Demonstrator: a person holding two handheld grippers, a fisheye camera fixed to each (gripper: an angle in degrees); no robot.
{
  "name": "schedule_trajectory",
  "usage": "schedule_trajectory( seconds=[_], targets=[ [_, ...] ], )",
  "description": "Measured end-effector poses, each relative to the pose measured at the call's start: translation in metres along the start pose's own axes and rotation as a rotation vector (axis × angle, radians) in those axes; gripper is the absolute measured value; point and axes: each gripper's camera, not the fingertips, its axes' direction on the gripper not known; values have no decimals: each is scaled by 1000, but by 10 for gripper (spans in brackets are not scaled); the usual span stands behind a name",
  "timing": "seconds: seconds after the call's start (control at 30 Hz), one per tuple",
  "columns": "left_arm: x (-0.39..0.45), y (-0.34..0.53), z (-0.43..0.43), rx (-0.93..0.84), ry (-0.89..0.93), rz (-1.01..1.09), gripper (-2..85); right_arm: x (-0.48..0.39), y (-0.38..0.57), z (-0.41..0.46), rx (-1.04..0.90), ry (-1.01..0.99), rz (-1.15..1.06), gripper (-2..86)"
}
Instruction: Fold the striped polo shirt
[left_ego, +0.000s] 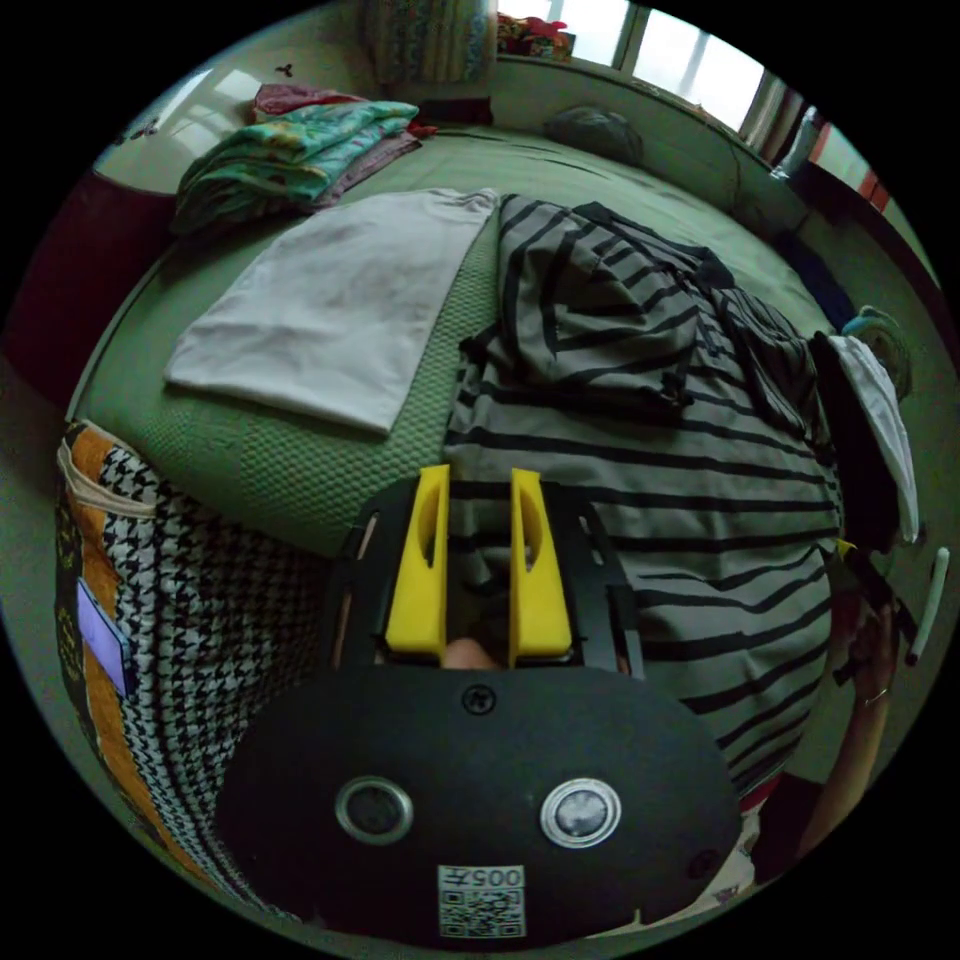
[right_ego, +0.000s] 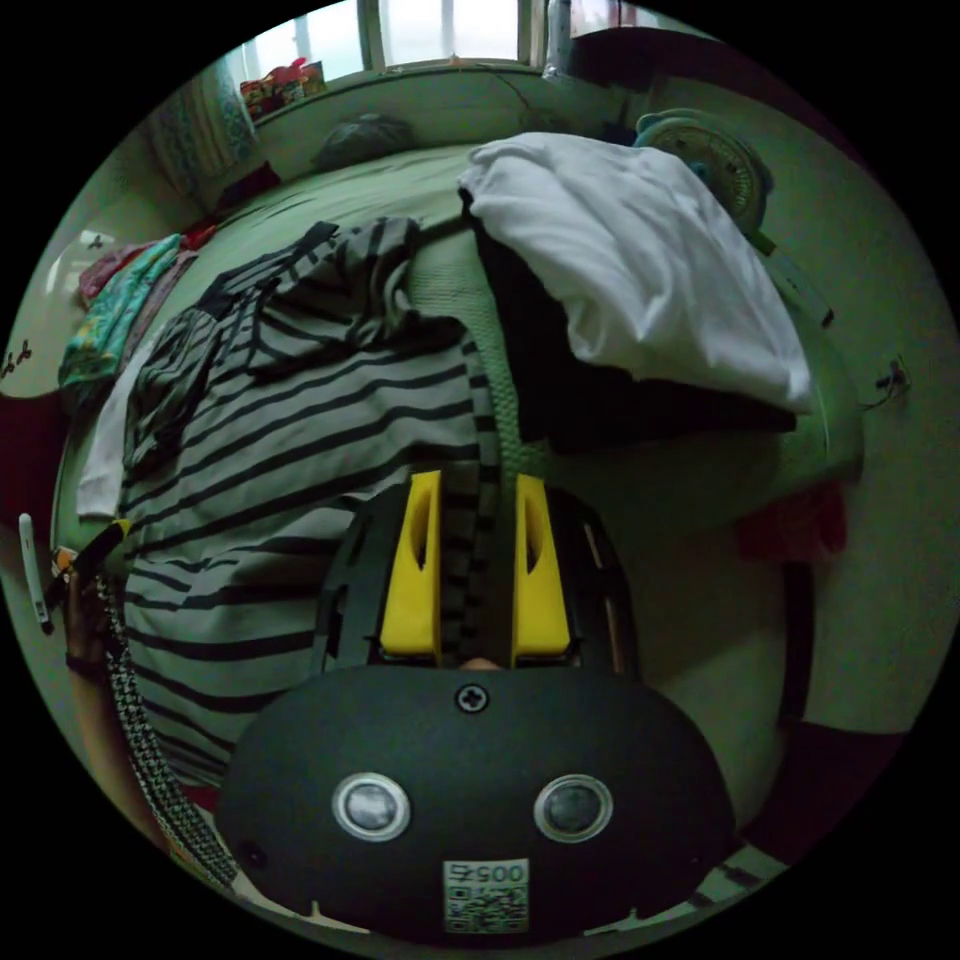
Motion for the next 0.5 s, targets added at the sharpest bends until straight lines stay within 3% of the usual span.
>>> schedule_trajectory(
  seconds=[0.23, 0.37, 0.5],
  targets=[
    [0, -3, 3, -23, -61, 25, 133, -2, 16, 11, -5, 33, -28, 87],
    [1, -9, 0, -67, -84, 53, 123, -4, 24, 7, 1, 14, -33, 21],
    [-11, -8, -15, -39, -6, 44, 30, -1, 21, -10, 8, -34, -61, -7]
  ],
)
